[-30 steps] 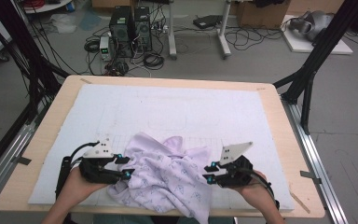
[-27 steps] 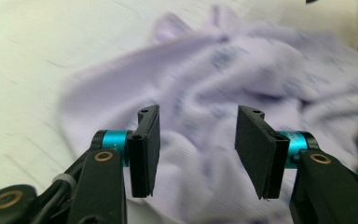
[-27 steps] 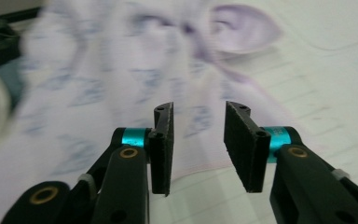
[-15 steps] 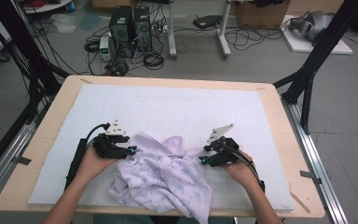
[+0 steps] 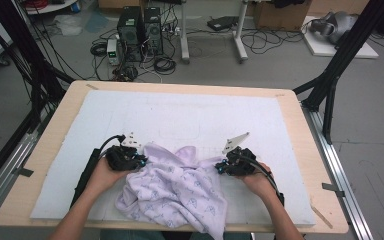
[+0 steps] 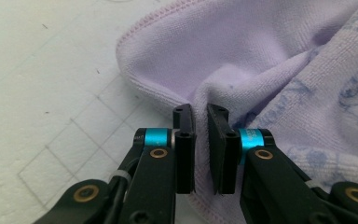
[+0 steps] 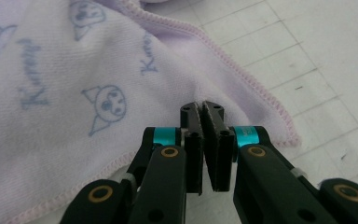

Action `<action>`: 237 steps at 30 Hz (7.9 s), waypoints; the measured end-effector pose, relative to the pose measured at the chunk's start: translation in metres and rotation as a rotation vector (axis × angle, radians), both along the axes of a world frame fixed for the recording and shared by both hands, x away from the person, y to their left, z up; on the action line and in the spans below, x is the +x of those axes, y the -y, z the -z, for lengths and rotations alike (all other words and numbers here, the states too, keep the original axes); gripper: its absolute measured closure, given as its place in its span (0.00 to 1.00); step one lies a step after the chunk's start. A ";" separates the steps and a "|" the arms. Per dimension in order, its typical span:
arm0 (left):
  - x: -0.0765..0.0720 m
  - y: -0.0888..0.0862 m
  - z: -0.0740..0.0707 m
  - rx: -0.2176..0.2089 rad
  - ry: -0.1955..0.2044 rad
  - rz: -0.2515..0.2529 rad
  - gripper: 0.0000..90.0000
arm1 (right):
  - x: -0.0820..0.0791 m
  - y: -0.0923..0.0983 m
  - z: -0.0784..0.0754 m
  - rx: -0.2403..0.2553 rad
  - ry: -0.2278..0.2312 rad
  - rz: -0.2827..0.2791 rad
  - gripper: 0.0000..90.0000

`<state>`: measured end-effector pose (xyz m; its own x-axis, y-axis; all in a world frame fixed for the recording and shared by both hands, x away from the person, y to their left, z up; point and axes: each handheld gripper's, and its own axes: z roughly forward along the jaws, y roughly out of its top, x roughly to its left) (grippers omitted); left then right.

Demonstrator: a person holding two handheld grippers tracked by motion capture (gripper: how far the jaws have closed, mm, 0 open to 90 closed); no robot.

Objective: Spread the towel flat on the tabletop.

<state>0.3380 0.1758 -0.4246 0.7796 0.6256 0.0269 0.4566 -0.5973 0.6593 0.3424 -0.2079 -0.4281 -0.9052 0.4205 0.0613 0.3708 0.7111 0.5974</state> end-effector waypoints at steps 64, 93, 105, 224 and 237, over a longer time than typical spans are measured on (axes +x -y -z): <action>-0.040 -0.005 0.000 -0.170 0.000 0.081 0.68 | -0.074 -0.005 -0.001 0.192 0.013 -0.067 0.58; 0.043 -0.009 -0.004 -0.216 0.034 -0.201 0.93 | 0.043 -0.014 -0.018 0.104 0.033 0.094 0.92; 0.021 -0.021 -0.026 -0.252 0.075 -0.160 0.63 | 0.038 -0.001 -0.029 0.185 0.087 0.153 0.74; -0.043 -0.023 -0.040 -0.249 0.086 0.028 0.81 | -0.023 -0.027 -0.026 0.177 0.145 -0.047 0.86; 0.020 -0.042 -0.017 -0.220 0.019 -0.253 0.86 | -0.024 -0.054 -0.017 0.174 0.134 -0.098 0.71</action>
<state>0.3576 0.2175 -0.4076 0.5997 0.7915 -0.1175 0.5587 -0.3090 0.7697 0.3181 -0.1536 -0.4113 -0.9461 0.3239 0.0020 0.2146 0.6221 0.7529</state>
